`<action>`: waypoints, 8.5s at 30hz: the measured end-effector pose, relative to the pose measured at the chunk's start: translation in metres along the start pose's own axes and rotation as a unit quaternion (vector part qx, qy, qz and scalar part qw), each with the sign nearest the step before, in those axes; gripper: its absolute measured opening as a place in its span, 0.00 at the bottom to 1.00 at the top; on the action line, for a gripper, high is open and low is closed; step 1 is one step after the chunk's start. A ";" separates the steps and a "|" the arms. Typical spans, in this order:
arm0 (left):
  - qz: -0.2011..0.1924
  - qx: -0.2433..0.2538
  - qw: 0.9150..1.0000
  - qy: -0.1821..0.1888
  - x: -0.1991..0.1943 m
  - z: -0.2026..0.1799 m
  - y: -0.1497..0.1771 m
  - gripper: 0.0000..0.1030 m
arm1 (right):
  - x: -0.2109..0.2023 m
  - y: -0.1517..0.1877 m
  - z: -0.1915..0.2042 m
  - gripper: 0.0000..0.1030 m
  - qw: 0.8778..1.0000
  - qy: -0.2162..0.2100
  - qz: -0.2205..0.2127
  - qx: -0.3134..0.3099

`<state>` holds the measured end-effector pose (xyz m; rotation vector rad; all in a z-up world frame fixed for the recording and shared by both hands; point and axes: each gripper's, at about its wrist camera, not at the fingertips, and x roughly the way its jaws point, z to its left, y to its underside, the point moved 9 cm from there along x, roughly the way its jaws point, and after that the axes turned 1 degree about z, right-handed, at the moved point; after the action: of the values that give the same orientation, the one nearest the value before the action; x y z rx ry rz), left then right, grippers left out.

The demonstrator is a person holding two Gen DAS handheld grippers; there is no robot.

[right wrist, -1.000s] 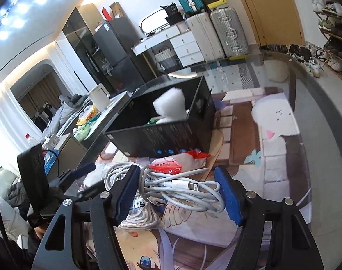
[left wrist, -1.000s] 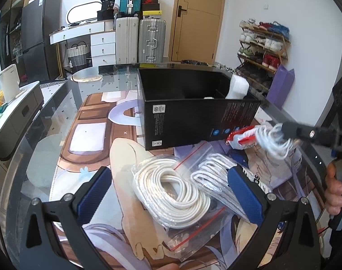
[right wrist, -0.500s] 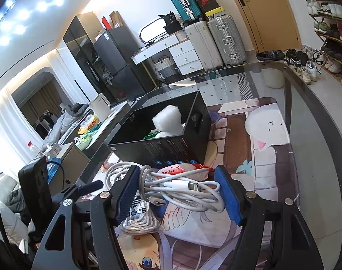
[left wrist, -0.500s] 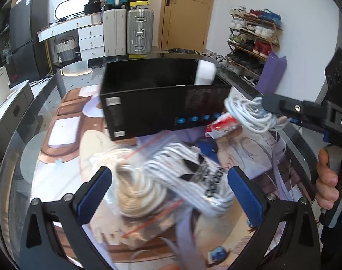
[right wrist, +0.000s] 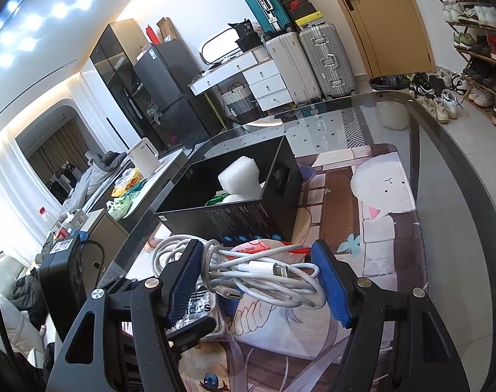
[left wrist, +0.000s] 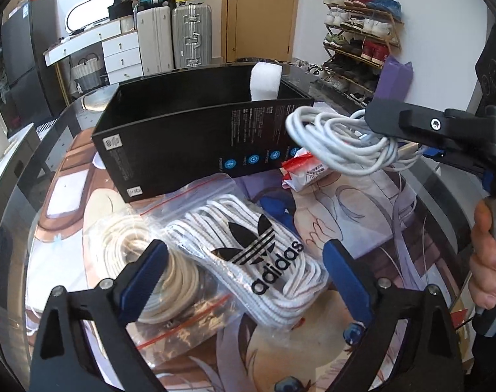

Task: Organize soft objects
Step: 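Lift the cable bundle with right tool while left tool grasps the clear adidas bag of laces, then carry the cable bundle with right tool while left tool carries the adidas bag to the box, then open right tool to drop the cables into the box while left tool releases the adidas bag, then reach right tool to the white-and-red packet and close on it, then lift the packet with right tool while left tool grasps the bag of white rope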

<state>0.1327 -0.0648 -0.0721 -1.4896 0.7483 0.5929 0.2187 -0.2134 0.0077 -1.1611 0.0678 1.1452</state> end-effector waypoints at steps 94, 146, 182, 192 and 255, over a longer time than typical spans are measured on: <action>-0.096 -0.026 0.995 0.028 -0.015 0.095 -0.117 0.41 | 0.097 -0.103 0.050 0.67 0.966 0.119 -0.004 -0.229; -0.114 -0.034 0.993 0.013 -0.021 0.100 -0.106 1.00 | 0.049 -0.064 -0.001 0.99 0.983 0.119 0.005 -0.142; -0.037 -0.072 0.997 0.001 -0.007 0.104 -0.013 1.00 | 0.060 0.017 -0.025 0.99 0.981 0.107 0.119 -0.111; -0.048 -0.061 0.997 0.006 -0.010 0.099 -0.014 1.00 | 0.081 0.036 -0.006 0.99 0.976 0.084 0.145 -0.136; 0.035 -0.069 0.997 -0.025 0.006 0.088 0.006 1.00 | 0.065 0.038 0.010 0.44 0.964 0.124 0.112 -0.205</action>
<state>0.1393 0.0227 -0.0859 -1.5733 0.7343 0.7443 0.2170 -0.1651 -0.0506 -1.6986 0.1641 1.2405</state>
